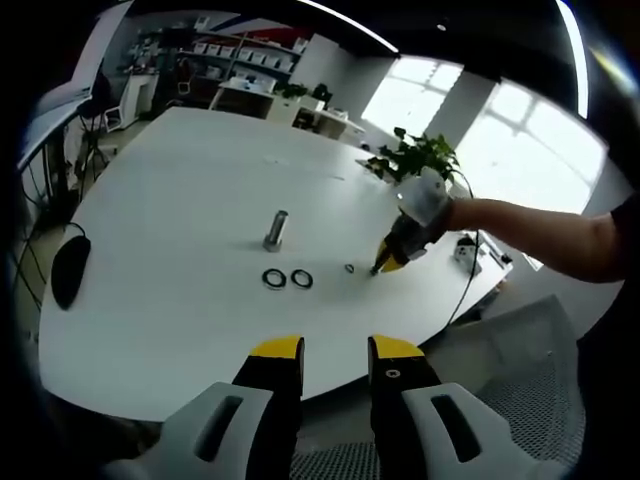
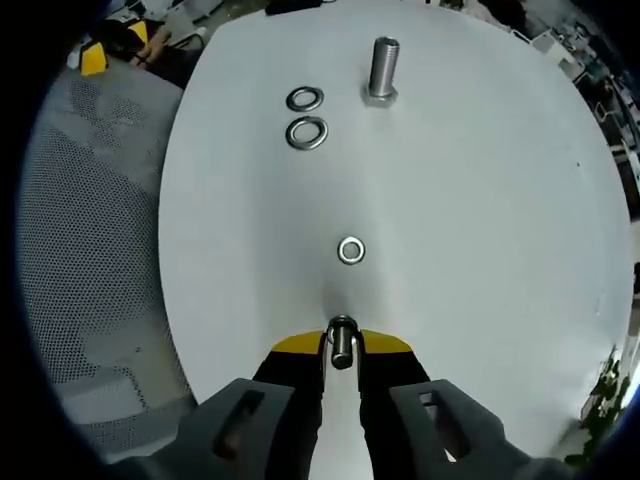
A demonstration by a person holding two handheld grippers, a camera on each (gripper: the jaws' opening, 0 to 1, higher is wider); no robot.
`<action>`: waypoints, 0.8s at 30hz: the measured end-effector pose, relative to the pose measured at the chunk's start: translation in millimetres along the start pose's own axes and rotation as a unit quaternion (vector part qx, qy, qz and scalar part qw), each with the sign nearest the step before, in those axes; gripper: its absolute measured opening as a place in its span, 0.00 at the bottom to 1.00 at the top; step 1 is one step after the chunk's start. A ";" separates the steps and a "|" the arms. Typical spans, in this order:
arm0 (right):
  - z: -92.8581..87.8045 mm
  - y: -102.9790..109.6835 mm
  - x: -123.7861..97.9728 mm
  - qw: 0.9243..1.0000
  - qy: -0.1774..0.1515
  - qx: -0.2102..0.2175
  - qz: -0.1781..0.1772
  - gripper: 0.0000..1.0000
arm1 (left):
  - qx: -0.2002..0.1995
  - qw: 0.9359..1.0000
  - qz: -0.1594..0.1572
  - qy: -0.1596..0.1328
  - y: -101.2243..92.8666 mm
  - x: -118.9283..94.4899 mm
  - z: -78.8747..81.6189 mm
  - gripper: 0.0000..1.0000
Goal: Place the washer onto the threaded stud by aligning its center hole with the stud, sliding it down to the base, and recovering from edge contact or off-axis alignment until the washer reaches the visible bottom stop.
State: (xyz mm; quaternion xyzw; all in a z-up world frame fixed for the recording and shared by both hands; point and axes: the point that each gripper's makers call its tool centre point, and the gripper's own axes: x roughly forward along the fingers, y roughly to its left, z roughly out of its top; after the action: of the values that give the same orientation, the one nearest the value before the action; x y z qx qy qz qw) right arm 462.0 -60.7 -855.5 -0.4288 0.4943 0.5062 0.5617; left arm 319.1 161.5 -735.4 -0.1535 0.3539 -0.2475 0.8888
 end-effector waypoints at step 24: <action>-3.3 15.5 3.7 1.000 -0.008 -0.020 -0.013 0.31 | 0.000 1.000 -0.001 -0.003 -0.4 -0.3 0.8 0.23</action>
State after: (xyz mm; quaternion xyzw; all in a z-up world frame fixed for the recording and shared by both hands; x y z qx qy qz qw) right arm 446.2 -61.5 -859.3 -0.4421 0.4739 0.5123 0.5635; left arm 319.3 161.4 -734.5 -0.1543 0.3514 -0.2482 0.8894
